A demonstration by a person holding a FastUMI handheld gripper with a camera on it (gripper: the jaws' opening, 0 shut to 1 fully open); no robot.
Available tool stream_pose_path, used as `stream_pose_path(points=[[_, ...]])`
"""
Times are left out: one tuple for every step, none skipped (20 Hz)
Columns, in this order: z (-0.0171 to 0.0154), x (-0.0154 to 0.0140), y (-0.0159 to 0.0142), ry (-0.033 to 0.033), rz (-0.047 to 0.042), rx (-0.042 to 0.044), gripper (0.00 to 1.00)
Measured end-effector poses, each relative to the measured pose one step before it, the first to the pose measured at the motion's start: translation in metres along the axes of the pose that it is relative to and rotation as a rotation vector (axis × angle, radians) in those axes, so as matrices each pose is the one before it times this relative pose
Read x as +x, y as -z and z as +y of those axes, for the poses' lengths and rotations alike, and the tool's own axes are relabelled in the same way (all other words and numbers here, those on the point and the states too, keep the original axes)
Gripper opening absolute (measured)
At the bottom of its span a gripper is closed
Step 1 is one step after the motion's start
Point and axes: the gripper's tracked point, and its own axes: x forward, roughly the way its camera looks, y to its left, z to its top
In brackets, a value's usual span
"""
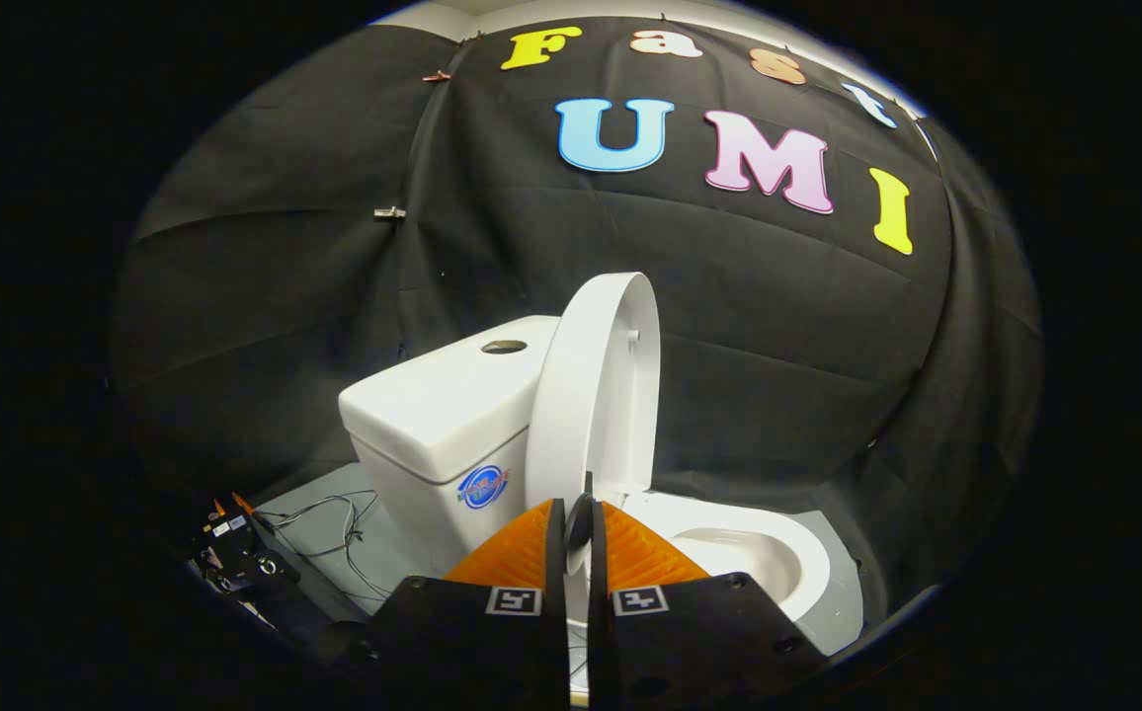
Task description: Open the toilet lid.
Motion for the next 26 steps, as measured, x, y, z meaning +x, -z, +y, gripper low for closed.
stream_pose_path(points=[[0.00282,0.00109,-0.0001,-0.0067,0.00003,-0.00024,0.11],[0.00198,0.00198,-0.00058,-0.00463,-0.00085,0.00052,0.12],[0.00126,0.00071,0.00002,-0.00273,-0.00133,-0.00091,0.11],[0.00139,-0.0001,0.00053,-0.00045,-0.00106,-0.00215,0.12],[0.0009,0.00001,0.00063,0.00066,-0.00165,-0.00304,0.11],[0.0006,0.00108,-0.00032,-0.00027,-0.00078,-0.00354,0.12],[0.00164,0.00096,-0.00047,-0.00146,-0.00075,-0.00199,0.12],[0.0016,0.00062,-0.00064,-0.00214,0.00128,-0.001,0.12],[0.00194,0.0009,-0.00064,-0.00151,0.00065,-0.00093,0.11],[0.00138,0.00199,-0.00101,-0.00149,0.00007,-0.00246,0.11],[0.00272,0.00087,0.00019,-0.00103,0.00069,-0.0038,0.11],[0.00213,-0.00019,0.00086,-0.00117,-0.00081,-0.00283,0.12],[-0.0011,-0.00155,-0.00106,-0.00094,-0.00031,-0.00035,0.12],[-0.00068,-0.00036,0.00062,-0.00105,-0.00098,0.00144,0.12],[0.00044,0.00087,0.00052,-0.00019,-0.00101,0.00134,0.11],[-0.00014,0.00055,0.00044,0.0004,-0.00082,-0.00025,0.11],[0.00042,0.00023,-0.00107,0.00138,-0.00074,-0.00293,0.11],[0.00512,-0.00147,-0.00008,-0.02895,-0.00108,0.00439,0.11],[0.0019,0.00252,0.00545,-0.00359,0.01264,0.00073,0.16],[-0.0005,-0.00222,0.00134,-0.00088,0.01148,0.00058,0.21],[0.00108,-0.00218,-0.00009,-0.00794,-0.0034,0.00377,0.26],[0.00178,0.0008,0.0014,-0.0072,0.0032,0.00694,0.27],[0.00069,-0.00099,0.00102,-0.00493,0.0022,0.00783,0.38],[-0.00053,0.00053,0.00042,0.00044,0.00025,0.00763,0.49],[0.0019,-0.00322,-0.00366,-0.01845,-0.00861,0.01304,0.59],[0.00191,-0.00283,-0.0038,-0.01591,-0.01575,0.00915,0.7]])
